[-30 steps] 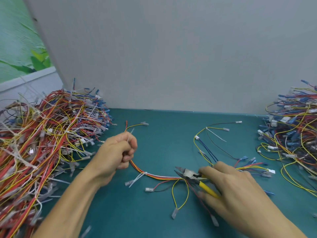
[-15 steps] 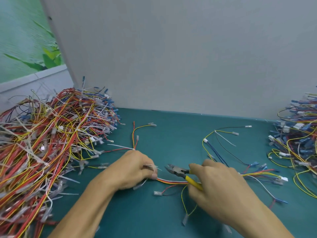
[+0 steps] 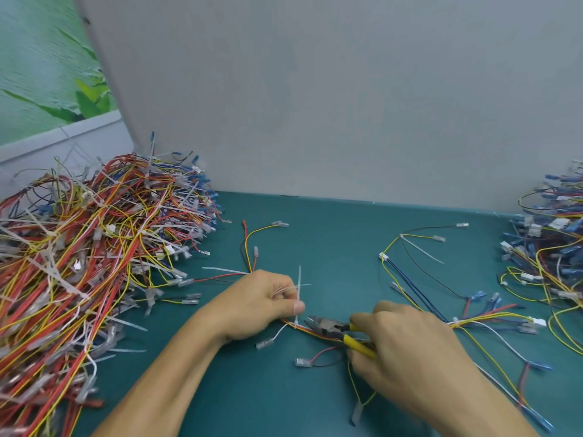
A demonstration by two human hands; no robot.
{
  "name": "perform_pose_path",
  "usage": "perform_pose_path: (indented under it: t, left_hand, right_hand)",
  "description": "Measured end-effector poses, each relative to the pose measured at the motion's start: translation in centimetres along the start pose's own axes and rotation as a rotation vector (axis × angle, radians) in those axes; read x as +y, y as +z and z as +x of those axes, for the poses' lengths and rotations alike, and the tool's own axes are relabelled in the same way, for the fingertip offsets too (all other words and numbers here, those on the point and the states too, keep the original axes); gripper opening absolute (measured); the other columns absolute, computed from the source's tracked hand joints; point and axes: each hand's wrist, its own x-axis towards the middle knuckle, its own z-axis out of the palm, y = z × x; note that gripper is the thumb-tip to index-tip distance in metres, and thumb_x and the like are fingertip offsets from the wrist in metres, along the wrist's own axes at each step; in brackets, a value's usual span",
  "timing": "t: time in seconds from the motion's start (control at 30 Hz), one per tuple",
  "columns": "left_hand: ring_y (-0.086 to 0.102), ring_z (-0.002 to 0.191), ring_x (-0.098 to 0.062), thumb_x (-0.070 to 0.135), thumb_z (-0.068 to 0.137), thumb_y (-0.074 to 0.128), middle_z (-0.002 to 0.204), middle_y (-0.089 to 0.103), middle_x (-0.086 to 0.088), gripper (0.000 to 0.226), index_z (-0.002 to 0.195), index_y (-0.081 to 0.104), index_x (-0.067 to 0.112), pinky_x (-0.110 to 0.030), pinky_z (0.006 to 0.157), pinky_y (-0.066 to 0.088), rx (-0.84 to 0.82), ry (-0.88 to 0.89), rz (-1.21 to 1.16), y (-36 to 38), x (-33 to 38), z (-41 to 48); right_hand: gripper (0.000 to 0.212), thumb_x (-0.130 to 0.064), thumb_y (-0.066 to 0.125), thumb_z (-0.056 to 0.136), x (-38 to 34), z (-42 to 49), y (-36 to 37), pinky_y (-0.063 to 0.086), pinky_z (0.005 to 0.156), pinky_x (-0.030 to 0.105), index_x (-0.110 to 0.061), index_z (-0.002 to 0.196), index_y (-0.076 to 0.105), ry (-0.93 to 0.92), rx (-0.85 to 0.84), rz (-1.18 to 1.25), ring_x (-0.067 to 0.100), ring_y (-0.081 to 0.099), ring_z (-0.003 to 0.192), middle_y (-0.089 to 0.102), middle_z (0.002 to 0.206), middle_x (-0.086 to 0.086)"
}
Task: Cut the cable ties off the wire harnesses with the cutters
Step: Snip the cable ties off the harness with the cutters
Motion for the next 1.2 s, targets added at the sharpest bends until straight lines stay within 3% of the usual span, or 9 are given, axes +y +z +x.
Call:
perform_pose_path:
  t: [0.23,0.43,0.63,0.87,1.07,1.2]
  left_hand:
    - [0.034,0.053,-0.007,0.023,0.088,0.066,0.055,0.043,0.01,0.019,0.072,0.06,0.015,-0.027,0.056,0.029,0.018,0.022,-0.007,-0.1,0.0,-0.1]
    - [0.03,0.051,-0.009,0.025,0.086,0.068,0.051,0.037,0.008,0.018,0.072,0.062,0.017,-0.028,0.054,0.025,0.053,0.053,0.002,-0.1,0.0,-0.2]
    - [0.036,0.043,-0.001,0.022,0.083,0.071,0.041,0.043,0.015,0.023,0.064,0.06,0.024,-0.011,0.048,0.028,0.075,0.085,0.034,0.1,0.3,-0.3]
    - [0.033,0.046,-0.002,0.018,0.083,0.07,0.044,0.041,0.013,0.022,0.064,0.061,0.02,-0.016,0.048,0.027,0.068,0.074,-0.037,0.3,0.1,-0.2]
    - [0.032,0.047,-0.003,0.015,0.083,0.07,0.044,0.04,0.012,0.024,0.063,0.058,0.021,-0.019,0.051,0.028,0.078,0.069,-0.014,0.7,-0.4,0.0]
    - [0.029,0.047,-0.005,0.02,0.078,0.069,0.043,0.036,0.011,0.017,0.064,0.059,0.019,-0.021,0.051,0.026,0.106,0.086,-0.081,0.9,-0.8,-0.2]
  right_hand:
    - [0.029,-0.055,0.033,0.091,-0.1,0.1,0.4,0.024,0.066,0.033,-0.026,0.087,0.035,-0.038,0.035,-0.036,0.022,0.051,0.097,0.034,0.088,-0.004]
    - [0.031,-0.057,0.036,0.09,-0.6,0.1,0.8,0.025,0.067,0.034,-0.026,0.088,0.041,-0.068,0.061,-0.029,0.026,0.054,0.095,0.047,0.094,-0.004]
    - [0.032,-0.057,0.031,0.091,-0.4,0.2,1.2,0.023,0.064,0.035,-0.026,0.087,0.032,-0.04,0.059,-0.023,0.023,0.05,0.097,0.033,0.088,-0.004]
    - [0.027,-0.055,0.029,0.095,-1.0,0.4,1.9,0.025,0.067,0.035,-0.028,0.089,0.032,-0.078,0.051,0.004,0.027,0.051,0.099,0.044,0.1,-0.003]
    - [0.026,-0.051,0.029,0.097,-0.9,0.3,2.3,0.026,0.068,0.034,-0.027,0.093,0.036,-0.129,0.042,0.034,0.027,0.05,0.1,0.035,0.094,-0.004]
    - [0.026,-0.051,0.027,0.097,-1.1,0.2,2.4,0.028,0.07,0.032,-0.027,0.095,0.035,-0.146,0.055,0.044,0.026,0.049,0.102,0.04,0.101,-0.005]
